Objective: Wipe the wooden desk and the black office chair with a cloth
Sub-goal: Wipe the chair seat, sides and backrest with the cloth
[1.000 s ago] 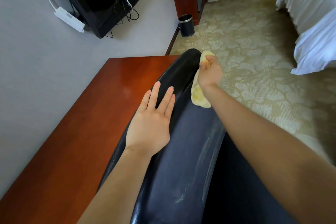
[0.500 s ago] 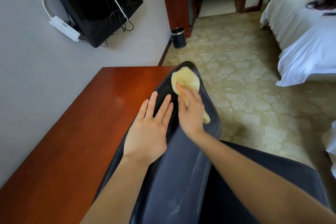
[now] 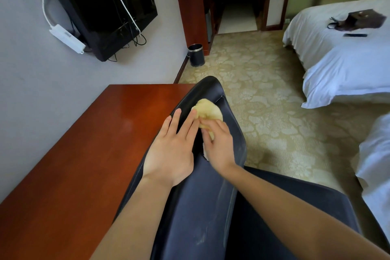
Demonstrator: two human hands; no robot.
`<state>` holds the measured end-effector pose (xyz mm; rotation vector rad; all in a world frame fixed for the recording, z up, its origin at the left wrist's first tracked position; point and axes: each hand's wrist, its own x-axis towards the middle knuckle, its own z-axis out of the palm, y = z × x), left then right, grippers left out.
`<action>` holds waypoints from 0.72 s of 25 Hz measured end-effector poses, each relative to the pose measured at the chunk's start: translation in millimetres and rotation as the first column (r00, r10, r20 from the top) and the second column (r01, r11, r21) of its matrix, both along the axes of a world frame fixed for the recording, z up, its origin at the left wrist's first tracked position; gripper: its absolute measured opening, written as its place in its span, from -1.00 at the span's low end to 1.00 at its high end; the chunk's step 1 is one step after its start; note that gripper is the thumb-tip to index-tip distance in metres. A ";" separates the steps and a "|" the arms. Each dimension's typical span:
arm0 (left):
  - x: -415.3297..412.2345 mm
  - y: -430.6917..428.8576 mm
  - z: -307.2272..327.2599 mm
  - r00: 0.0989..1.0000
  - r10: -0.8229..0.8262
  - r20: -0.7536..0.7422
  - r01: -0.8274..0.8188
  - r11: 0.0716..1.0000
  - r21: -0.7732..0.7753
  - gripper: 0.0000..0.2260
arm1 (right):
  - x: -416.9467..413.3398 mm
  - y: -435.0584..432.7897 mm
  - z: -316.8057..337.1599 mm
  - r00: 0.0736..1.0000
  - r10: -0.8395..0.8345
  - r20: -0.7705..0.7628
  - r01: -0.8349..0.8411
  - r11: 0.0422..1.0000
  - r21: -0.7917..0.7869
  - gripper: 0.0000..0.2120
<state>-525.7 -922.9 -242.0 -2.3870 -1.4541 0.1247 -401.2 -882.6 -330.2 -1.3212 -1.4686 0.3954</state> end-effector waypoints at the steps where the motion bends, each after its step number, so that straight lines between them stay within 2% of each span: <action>1: -0.2 -0.2 0.8 1.000 -0.003 -0.006 0.003 1.000 0.003 -0.38 | 4.0 8.0 0.4 0.999 -0.030 0.017 0.030 1.000 0.004 -0.77; 3: -0.5 0.1 1.5 1.000 -0.006 -0.015 0.006 1.000 -0.007 -0.38 | 12.9 28.4 -1.1 0.995 -0.098 0.019 0.099 0.995 -0.033 -0.75; 5: -0.7 2.1 1.3 0.999 -0.006 -0.034 0.006 1.000 -0.010 -0.39 | 25.2 51.3 -5.1 0.980 -0.196 -0.041 0.187 0.967 -0.171 -0.71; 8: -1.0 4.9 -0.4 0.997 -0.014 -0.074 0.013 1.000 -0.014 -0.41 | 49.2 78.4 -16.8 0.924 -0.366 -0.107 0.259 0.809 -0.528 -0.64; 10: -1.5 6.4 -0.9 0.995 -0.022 -0.101 0.020 1.000 -0.018 -0.42 | 53.6 81.2 -25.4 0.897 -0.406 -0.176 0.213 0.744 -0.633 -0.61; 14: -4.7 8.5 -2.9 0.990 -0.023 -0.138 0.020 1.000 -0.017 -0.43 | 27.4 58.2 -33.2 0.898 -0.365 -0.244 0.216 0.851 -0.479 -0.62; 18: -3.8 7.8 -1.9 0.990 -0.028 -0.135 0.028 1.000 0.000 -0.45 | 6.5 18.1 -30.5 0.881 -0.292 -0.372 0.132 0.907 -0.399 -0.63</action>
